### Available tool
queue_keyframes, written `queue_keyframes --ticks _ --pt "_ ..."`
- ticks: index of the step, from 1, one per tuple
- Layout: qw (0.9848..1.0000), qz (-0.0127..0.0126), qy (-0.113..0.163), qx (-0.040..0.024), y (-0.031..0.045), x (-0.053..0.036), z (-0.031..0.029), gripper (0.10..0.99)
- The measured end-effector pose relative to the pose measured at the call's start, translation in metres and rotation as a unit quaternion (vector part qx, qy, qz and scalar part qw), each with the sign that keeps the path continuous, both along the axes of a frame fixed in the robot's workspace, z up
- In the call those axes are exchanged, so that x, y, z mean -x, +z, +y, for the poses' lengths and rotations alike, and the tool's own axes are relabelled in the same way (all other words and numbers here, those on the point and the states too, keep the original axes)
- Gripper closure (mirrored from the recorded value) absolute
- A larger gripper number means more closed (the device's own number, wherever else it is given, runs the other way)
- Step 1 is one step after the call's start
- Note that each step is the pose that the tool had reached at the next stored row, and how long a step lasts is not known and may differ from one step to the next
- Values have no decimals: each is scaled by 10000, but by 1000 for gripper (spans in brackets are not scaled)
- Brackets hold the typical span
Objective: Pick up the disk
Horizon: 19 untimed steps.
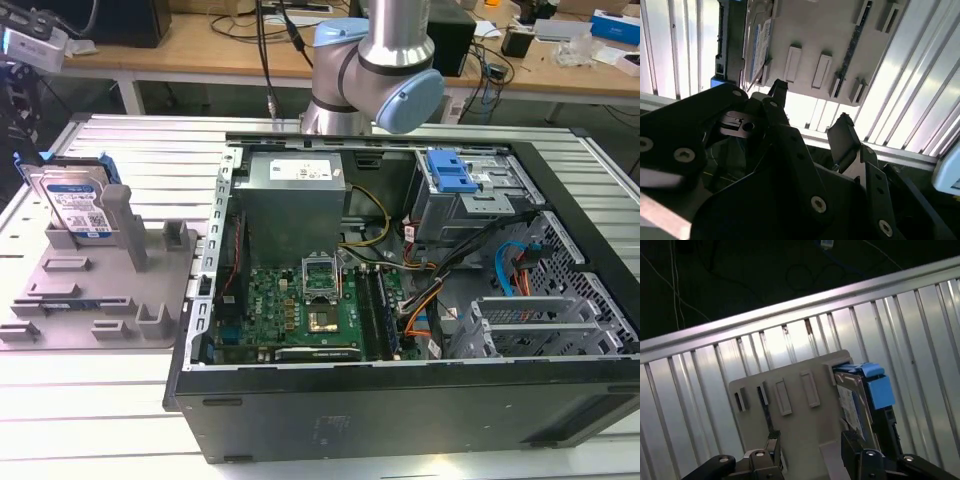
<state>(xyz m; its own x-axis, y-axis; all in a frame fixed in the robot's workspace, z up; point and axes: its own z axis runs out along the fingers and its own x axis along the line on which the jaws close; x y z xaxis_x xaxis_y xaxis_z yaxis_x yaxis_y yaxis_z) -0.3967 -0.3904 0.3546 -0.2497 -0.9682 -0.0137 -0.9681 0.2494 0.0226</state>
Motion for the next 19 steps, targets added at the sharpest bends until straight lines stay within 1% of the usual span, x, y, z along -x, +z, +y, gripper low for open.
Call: queue_keyframes --ticks 3,4,6,7,12,14,15,17,18,19 --pt "9994 0 352 0 -3 -6 0 486" --pt "9988 0 499 0 -4 -9 0 486" --pt "9966 0 823 0 -7 -14 0 486" --pt "9958 1 911 0 -7 -19 0 486" --pt "9954 0 960 0 -7 -20 0 486" --pt "9953 0 964 2 -8 -22 12 486" --pt "9953 1 965 10 -7 -21 67 486" --pt "9953 2 966 30 -8 -21 233 486" --pt "9953 4 966 42 -7 -21 336 486" --pt "9953 5 967 48 -8 -21 404 486"
